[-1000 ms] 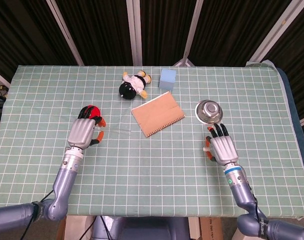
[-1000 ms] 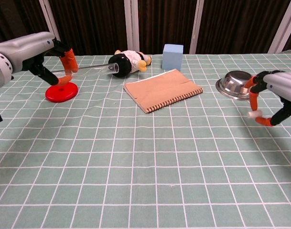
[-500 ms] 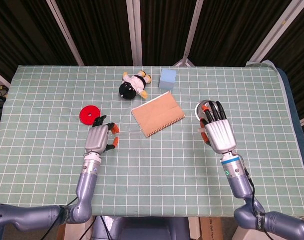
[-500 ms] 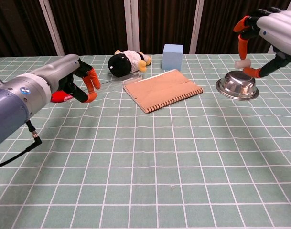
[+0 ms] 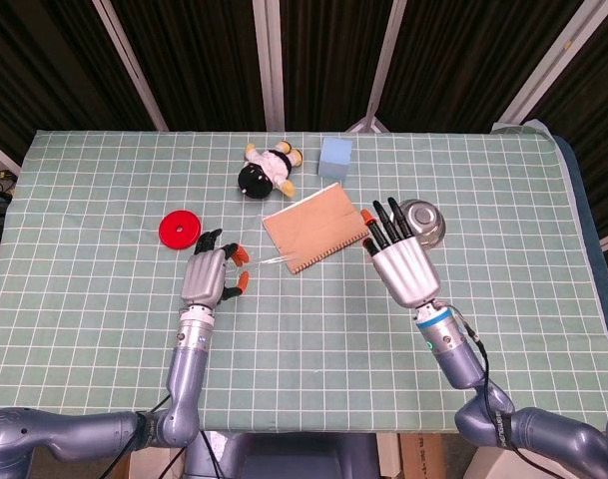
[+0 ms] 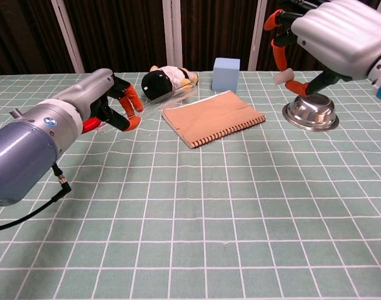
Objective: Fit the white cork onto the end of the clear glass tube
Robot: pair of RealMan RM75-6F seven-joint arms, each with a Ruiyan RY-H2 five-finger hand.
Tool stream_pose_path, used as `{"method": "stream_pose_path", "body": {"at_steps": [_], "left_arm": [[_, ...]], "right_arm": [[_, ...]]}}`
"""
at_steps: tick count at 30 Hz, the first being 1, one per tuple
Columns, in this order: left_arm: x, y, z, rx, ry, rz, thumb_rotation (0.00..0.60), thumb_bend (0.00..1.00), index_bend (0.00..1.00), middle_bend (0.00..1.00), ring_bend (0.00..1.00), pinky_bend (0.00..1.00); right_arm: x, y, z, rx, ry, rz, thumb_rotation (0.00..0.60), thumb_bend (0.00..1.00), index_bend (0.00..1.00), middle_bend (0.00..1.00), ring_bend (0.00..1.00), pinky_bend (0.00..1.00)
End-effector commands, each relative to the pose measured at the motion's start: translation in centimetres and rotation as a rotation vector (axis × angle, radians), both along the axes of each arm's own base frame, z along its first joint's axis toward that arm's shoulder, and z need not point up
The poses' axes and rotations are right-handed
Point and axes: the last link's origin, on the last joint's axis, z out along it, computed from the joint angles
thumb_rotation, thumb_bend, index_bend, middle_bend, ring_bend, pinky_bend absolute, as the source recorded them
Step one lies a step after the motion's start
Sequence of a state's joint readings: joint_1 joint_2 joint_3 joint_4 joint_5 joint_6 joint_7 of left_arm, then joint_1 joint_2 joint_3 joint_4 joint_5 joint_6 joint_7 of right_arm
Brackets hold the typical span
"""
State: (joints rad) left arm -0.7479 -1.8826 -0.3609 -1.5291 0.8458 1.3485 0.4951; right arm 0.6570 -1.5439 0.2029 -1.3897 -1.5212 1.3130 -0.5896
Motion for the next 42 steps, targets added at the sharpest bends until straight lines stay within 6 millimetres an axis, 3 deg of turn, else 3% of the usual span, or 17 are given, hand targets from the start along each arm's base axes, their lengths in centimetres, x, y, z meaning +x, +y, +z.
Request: {"method": "stream_pose_path", "body": {"at_steps": [1,42], "left_arm": [[0.1,-0.1,-0.4,0.008,-0.028,-0.032,0.6,0.73,0.5,0.48,0.08,0.0],[1.5,0.0,-2.5,-0.011,-0.124,0.069,0.6,0.73,0.5,0.48,0.08,0.0]], "right_arm": [[0.4,-0.1,-0.5,-0.001,0.011,0.022,0.6,0.39,0.59,0.19,0.0,0.0],[4.6,-1.6,-5.0,-0.076,0.073,0.135,0.6,0.39,0.59,0.19,0.0,0.0]]}}
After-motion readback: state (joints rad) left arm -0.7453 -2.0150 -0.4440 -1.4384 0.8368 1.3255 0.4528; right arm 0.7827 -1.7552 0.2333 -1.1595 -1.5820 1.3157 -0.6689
